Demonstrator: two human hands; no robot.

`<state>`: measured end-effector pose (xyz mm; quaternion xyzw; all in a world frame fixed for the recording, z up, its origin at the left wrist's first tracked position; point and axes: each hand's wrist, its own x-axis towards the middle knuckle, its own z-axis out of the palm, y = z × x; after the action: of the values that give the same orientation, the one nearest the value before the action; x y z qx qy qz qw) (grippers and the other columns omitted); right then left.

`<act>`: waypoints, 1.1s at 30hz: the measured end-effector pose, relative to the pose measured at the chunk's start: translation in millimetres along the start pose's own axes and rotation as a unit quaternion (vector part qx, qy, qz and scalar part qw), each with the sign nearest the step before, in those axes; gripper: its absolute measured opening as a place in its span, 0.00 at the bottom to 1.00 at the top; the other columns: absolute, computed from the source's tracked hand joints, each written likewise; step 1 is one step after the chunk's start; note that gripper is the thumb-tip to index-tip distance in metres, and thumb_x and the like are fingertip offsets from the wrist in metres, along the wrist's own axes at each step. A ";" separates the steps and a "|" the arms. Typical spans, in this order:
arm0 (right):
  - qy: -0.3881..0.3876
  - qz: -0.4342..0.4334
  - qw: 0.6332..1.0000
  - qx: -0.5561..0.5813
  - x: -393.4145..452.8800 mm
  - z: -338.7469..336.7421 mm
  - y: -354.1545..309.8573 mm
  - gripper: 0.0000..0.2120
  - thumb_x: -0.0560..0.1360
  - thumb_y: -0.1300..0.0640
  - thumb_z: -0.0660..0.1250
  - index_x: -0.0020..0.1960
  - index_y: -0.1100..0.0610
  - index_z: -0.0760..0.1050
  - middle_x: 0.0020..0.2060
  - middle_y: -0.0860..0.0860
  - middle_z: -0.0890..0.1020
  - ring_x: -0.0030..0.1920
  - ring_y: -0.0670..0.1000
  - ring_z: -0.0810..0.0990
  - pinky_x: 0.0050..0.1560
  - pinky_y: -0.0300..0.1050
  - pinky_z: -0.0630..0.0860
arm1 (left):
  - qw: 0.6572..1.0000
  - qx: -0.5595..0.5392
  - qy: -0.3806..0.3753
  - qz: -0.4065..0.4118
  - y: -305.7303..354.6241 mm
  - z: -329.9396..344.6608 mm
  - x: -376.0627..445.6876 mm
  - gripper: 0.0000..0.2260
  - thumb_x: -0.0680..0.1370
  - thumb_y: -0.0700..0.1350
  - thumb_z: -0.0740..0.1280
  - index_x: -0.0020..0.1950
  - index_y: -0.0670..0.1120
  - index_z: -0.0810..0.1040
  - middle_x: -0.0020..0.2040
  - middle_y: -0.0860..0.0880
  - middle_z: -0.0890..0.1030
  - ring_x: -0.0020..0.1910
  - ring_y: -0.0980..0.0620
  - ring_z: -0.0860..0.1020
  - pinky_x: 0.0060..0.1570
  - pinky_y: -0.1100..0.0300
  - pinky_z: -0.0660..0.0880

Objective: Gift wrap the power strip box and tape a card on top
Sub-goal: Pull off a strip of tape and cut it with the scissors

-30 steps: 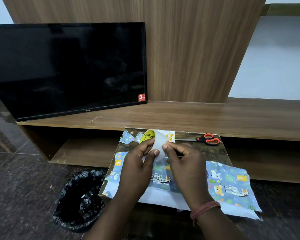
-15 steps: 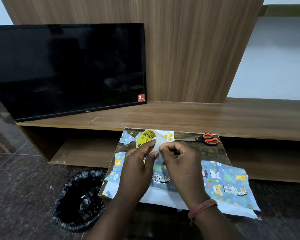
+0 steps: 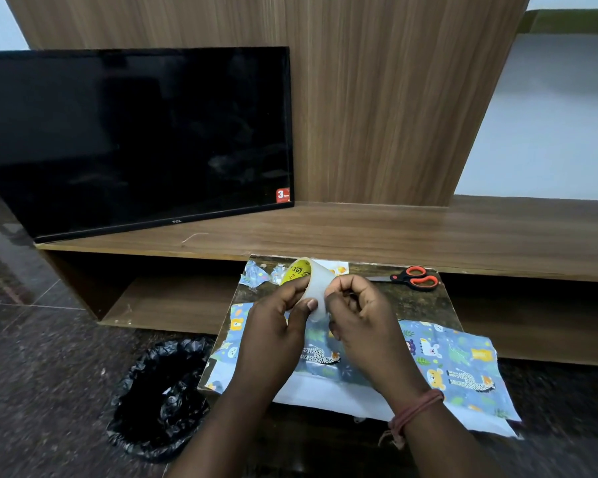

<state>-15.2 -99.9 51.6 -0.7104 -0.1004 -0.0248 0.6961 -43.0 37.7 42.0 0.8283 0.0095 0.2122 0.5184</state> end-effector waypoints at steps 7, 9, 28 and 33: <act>0.006 -0.043 0.998 -0.034 -2.8 -2.8 -4.1 0.03 0.78 0.57 0.71 0.47 0.51 0.79 0.39 0.51 0.82 0.40 0.54 0.80 0.43 0.57 0.80 | 1.000 -0.020 -0.006 -0.012 -0.6 -5.1 3.0 0.16 0.80 0.46 0.72 0.68 0.49 0.81 0.61 0.58 0.83 0.58 0.68 0.79 0.57 0.74 0.73; 0.023 -0.048 0.998 -0.036 -3.9 -2.1 -5.7 0.05 0.75 0.56 0.75 0.48 0.51 0.80 0.40 0.56 0.82 0.42 0.59 0.82 0.43 0.60 0.81 | 1.000 -0.019 -0.013 -0.005 -0.4 -7.4 3.9 0.16 0.80 0.48 0.72 0.68 0.49 0.81 0.62 0.58 0.83 0.60 0.67 0.79 0.60 0.69 0.75; 0.073 -0.130 0.977 -0.155 -3.4 -7.3 -29.9 0.10 0.72 0.67 0.74 0.42 0.55 0.76 0.32 0.44 0.81 0.34 0.40 0.80 0.34 0.33 0.72 | 0.994 0.084 -0.055 0.048 6.8 -13.5 11.0 0.15 0.80 0.49 0.71 0.67 0.53 0.81 0.54 0.53 0.86 0.52 0.59 0.82 0.53 0.59 0.78; 0.060 -0.156 0.971 -0.170 -4.3 -4.6 -35.4 0.11 0.73 0.70 0.71 0.43 0.55 0.76 0.36 0.47 0.83 0.40 0.39 0.83 0.38 0.31 0.73 | 0.996 -0.011 -0.084 0.001 4.0 -20.5 14.7 0.14 0.79 0.49 0.72 0.62 0.60 0.75 0.34 0.50 0.79 0.34 0.48 0.77 0.37 0.54 0.74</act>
<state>-25.3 -104.6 85.8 -0.7911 -0.1619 -0.1926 0.5575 -37.9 56.8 58.0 0.8375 -0.0375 0.1423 0.5263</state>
